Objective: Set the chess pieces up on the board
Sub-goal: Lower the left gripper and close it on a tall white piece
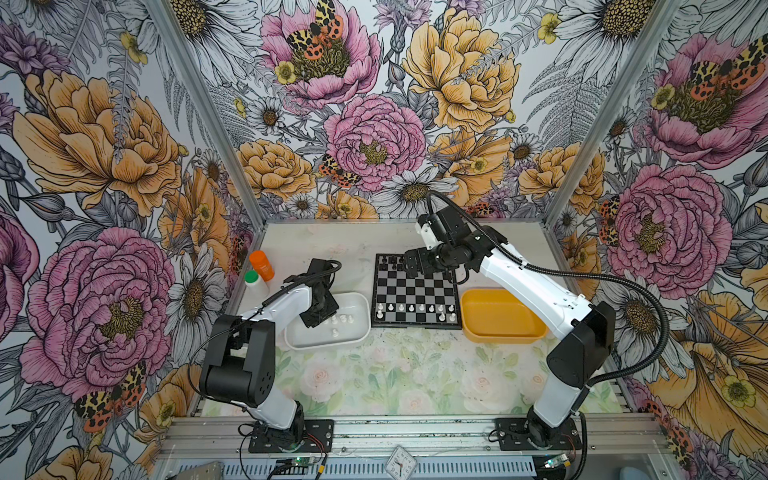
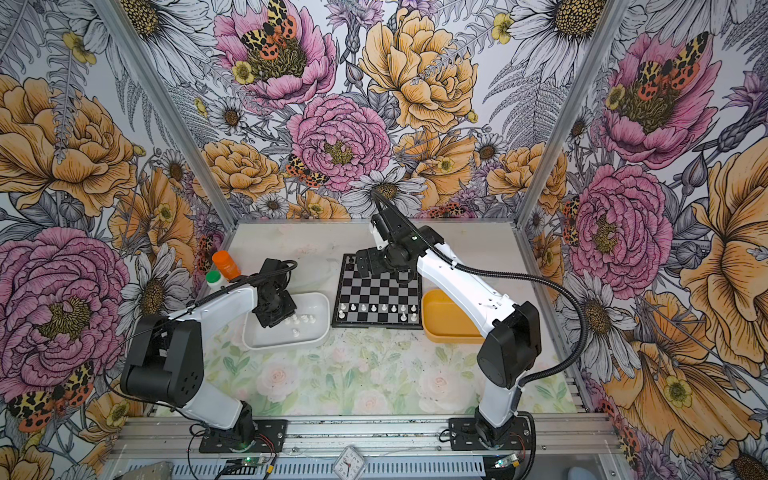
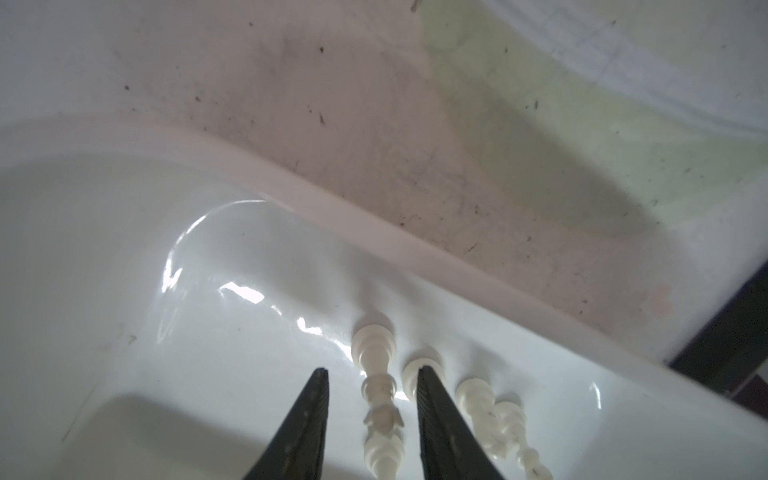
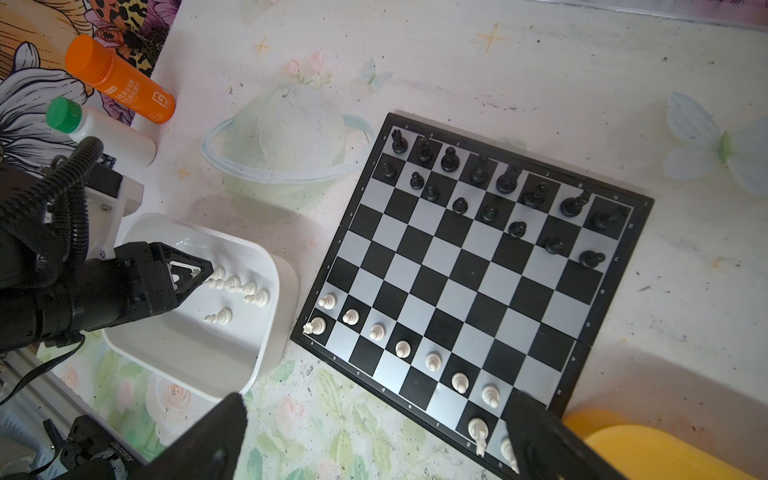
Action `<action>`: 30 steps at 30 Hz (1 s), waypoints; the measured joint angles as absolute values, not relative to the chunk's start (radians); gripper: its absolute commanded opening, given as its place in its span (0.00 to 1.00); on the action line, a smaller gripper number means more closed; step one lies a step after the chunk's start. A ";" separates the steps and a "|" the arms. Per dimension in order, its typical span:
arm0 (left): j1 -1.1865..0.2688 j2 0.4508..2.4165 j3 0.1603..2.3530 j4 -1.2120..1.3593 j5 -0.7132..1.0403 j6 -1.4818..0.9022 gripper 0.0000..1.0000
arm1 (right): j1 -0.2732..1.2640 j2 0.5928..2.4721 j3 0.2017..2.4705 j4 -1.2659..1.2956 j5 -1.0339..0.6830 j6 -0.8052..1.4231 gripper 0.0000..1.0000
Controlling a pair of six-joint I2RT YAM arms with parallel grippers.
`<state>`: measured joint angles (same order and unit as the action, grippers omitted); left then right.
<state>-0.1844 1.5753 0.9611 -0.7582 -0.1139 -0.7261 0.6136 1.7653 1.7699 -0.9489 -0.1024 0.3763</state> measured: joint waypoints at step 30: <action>-0.149 1.599 0.991 -0.774 -0.106 -0.672 0.09 | 0.609 1.740 1.743 -0.949 -0.078 0.384 1.00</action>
<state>-0.1486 1.5990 0.9913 -0.7742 -0.1059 -0.6720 0.6090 1.7397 1.7432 -0.9489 -0.0784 0.3840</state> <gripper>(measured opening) 0.134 0.996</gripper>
